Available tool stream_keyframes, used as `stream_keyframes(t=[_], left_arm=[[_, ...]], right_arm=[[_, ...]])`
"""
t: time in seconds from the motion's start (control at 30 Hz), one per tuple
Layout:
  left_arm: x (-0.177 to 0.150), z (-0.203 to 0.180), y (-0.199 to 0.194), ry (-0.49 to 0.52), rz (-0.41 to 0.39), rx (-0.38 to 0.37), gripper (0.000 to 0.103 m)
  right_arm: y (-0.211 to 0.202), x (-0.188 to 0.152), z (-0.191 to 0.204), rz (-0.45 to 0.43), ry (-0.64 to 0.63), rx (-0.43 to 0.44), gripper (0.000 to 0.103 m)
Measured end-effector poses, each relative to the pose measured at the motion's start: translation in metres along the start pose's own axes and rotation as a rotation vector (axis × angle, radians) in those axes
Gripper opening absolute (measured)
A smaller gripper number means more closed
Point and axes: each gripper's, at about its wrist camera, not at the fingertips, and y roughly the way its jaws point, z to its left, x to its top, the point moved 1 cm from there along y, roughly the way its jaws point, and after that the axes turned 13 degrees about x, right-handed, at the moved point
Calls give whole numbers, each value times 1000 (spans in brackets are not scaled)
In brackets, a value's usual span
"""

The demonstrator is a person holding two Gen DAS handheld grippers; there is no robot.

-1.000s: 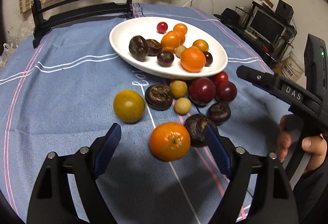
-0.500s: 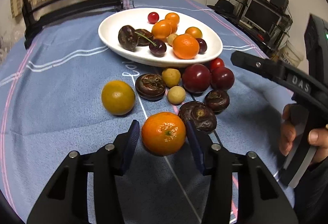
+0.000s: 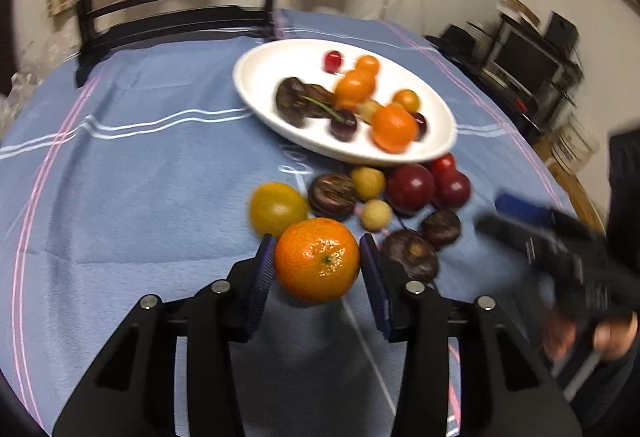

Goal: Organize fruits
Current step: 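Grasp another mandarin with the left tool while the right tool grasps a dark round fruit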

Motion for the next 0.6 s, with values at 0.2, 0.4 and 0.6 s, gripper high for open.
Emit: stream_keyframes(t=[0.2, 0.4, 0.6], left_arm=[[2, 10, -1, -52, -3, 22, 42], [3, 13, 0, -62, 5, 8, 42], [4, 17, 0, -79, 5, -1, 42]], right_arm=[[33, -22, 39, 208, -111, -5, 82], [62, -15, 53, 251, -149, -91, 74], [66, -8, 52, 216, -133, -186, 43]])
